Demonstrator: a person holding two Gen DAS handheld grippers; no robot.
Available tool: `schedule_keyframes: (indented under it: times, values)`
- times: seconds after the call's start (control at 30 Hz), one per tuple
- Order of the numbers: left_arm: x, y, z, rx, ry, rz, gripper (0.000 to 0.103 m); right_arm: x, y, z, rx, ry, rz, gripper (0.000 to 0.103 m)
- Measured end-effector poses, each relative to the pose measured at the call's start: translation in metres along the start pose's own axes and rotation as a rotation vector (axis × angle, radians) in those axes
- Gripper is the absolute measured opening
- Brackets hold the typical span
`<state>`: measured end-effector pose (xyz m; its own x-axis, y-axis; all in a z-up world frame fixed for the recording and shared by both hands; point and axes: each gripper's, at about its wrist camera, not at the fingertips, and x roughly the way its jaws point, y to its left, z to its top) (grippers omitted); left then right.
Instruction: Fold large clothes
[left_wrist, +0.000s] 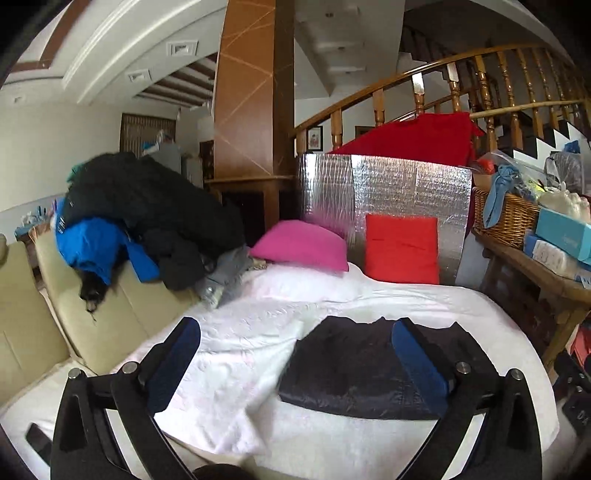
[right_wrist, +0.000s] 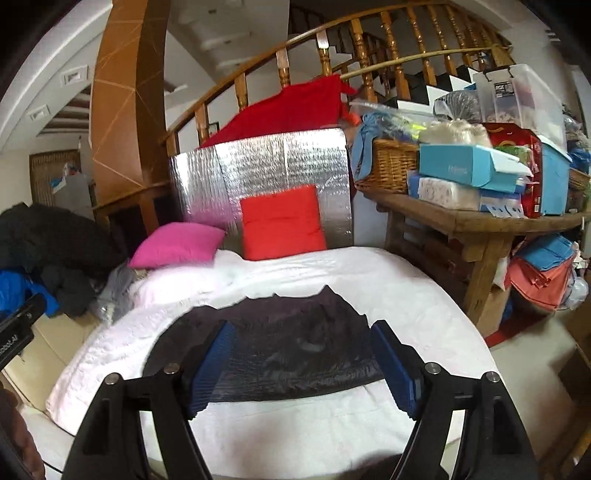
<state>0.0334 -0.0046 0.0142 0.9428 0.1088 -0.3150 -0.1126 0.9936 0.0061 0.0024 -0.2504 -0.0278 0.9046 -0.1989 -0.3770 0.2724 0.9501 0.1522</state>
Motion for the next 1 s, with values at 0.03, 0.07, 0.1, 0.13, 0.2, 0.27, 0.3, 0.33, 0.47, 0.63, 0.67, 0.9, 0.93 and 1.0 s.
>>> schedule_keyframes:
  times: [0.03, 0.07, 0.1, 0.13, 0.2, 0.27, 0.3, 0.33, 0.47, 0.63, 0.67, 0.9, 0.93, 1.0]
  values:
    - [-0.006, 0.001, 0.003, 0.007, -0.005, 0.001, 0.103, -0.005, 0.002, 0.001, -0.003, -0.005, 0.002, 0.080]
    - [-0.013, 0.002, 0.005, 0.013, -0.012, -0.001, 0.103, -0.014, 0.007, 0.002, -0.013, -0.011, -0.001, 0.080]
    - [-0.020, 0.003, 0.007, 0.020, -0.016, -0.003, 0.103, -0.021, 0.013, 0.003, -0.026, -0.016, 0.003, 0.080]
    - [-0.028, 0.004, 0.008, 0.022, -0.019, -0.004, 0.103, -0.027, 0.017, 0.004, -0.034, -0.016, 0.005, 0.080]
    - [-0.039, 0.006, 0.011, 0.020, -0.028, -0.008, 0.103, -0.036, 0.022, 0.003, -0.041, -0.020, 0.013, 0.080]
    - [-0.048, 0.008, 0.012, 0.016, -0.038, -0.007, 0.103, -0.045, 0.024, 0.003, -0.038, -0.029, 0.015, 0.080]
    - [-0.051, 0.009, 0.012, 0.016, -0.040, -0.008, 0.103, -0.049, 0.025, 0.003, -0.038, -0.036, 0.020, 0.080]
    - [-0.052, 0.009, 0.012, 0.017, -0.039, -0.011, 0.103, -0.053, 0.026, 0.003, -0.041, -0.040, 0.025, 0.080]
    - [-0.060, 0.009, 0.014, 0.026, -0.035, -0.026, 0.103, -0.062, 0.026, 0.003, -0.030, -0.044, 0.022, 0.080]
    - [-0.071, 0.006, 0.014, 0.042, -0.051, -0.026, 0.103, -0.069, 0.024, 0.002, -0.029, -0.046, 0.019, 0.080]
    - [-0.072, 0.005, 0.015, 0.043, -0.053, -0.026, 0.103, -0.072, 0.023, 0.002, -0.027, -0.047, 0.019, 0.080]
    - [-0.076, 0.003, 0.015, 0.044, -0.060, -0.028, 0.103, -0.072, 0.019, 0.001, -0.028, -0.042, 0.023, 0.080]
    - [-0.076, 0.002, 0.015, 0.047, -0.058, -0.027, 0.103, -0.071, 0.018, 0.001, -0.026, -0.040, 0.023, 0.080]
    - [-0.076, 0.001, 0.014, 0.052, -0.058, -0.029, 0.103, -0.071, 0.018, -0.001, -0.023, -0.037, 0.019, 0.080]
